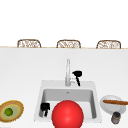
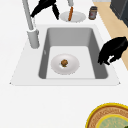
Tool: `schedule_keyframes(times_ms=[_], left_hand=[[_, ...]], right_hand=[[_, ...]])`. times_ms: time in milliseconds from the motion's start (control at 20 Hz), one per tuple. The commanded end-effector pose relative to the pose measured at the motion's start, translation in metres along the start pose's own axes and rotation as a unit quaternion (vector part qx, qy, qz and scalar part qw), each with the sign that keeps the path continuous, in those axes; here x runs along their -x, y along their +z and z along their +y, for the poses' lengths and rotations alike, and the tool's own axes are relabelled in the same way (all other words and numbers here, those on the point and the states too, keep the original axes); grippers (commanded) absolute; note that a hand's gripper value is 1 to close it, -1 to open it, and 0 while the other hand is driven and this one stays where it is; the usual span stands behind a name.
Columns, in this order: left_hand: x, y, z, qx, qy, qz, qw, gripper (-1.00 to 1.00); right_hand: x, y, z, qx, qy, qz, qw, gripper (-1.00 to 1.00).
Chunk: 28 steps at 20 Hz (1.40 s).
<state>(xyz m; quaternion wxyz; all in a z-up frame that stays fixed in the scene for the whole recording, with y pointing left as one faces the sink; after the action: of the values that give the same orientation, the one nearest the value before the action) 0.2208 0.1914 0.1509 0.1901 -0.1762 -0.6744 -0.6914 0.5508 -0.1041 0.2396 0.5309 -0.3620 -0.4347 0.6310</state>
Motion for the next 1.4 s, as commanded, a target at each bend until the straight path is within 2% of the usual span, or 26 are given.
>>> schedule_keyframes(times_ms=[0, 200, 450, 650, 800, 900, 950, 1000, 1050, 1150, 1350], left_hand=[[0.0, 0.0, 0.0, 0.0, 0.0, 0.0, 1.0, 0.0], [0.0, 0.0, 0.0, 0.0, 0.0, 0.0, 1.0, 0.0], [0.0, 0.0, 0.0, 0.0, 0.0, 0.0, 1.0, 0.0], [0.0, 0.0, 0.0, 0.0, 0.0, 0.0, 1.0, 0.0], [0.0, 0.0, 0.0, 0.0, 0.0, 0.0, 1.0, 0.0], [0.0, 0.0, 0.0, 0.0, 0.0, 0.0, 1.0, 0.0], [0.0, 0.0, 0.0, 0.0, 0.0, 0.0, 1.0, 0.0], [0.0, 0.0, 0.0, 0.0, 0.0, 0.0, 1.0, 0.0], [0.0, 0.0, 0.0, 0.0, 0.0, 0.0, 1.0, 0.0], [0.0, 0.0, 0.0, 0.0, 0.0, 0.0, 1.0, 0.0], [0.0, 0.0, 0.0, 0.0, 0.0, 0.0, 1.0, 0.0]], right_hand=[[0.0, -0.017, -0.002, -0.062, 0.019, 0.008, 0.9979, -1.0], [0.0, -0.031, -0.008, -0.12, 0.012, 0.011, 0.9927, -1.0], [0.003, -0.049, -0.005, -0.125, 0.014, 0.014, 0.9919, -1.0], [-0.001, -0.069, -0.005, -0.16, 0.028, 0.025, 0.9863, -1.0], [-0.001, -0.082, 0.002, -0.171, 0.04, 0.034, 0.9839, -1.0], [0.003, -0.096, 0.006, -0.172, 0.04, 0.036, 0.9837, -1.0], [0.011, -0.099, 0.009, -0.164, 0.025, 0.029, 0.9857, -1.0], [0.015, -0.103, 0.013, -0.16, 0.019, 0.025, 0.9865, 1.0], [0.02, -0.102, 0.016, -0.148, 0.022, 0.018, 0.9885, 1.0], [0.028, -0.098, 0.021, -0.129, 0.011, 0.0, 0.9916, 1.0], [0.036, -0.098, 0.031, -0.086, -0.024, -0.035, 0.9953, 1.0]])
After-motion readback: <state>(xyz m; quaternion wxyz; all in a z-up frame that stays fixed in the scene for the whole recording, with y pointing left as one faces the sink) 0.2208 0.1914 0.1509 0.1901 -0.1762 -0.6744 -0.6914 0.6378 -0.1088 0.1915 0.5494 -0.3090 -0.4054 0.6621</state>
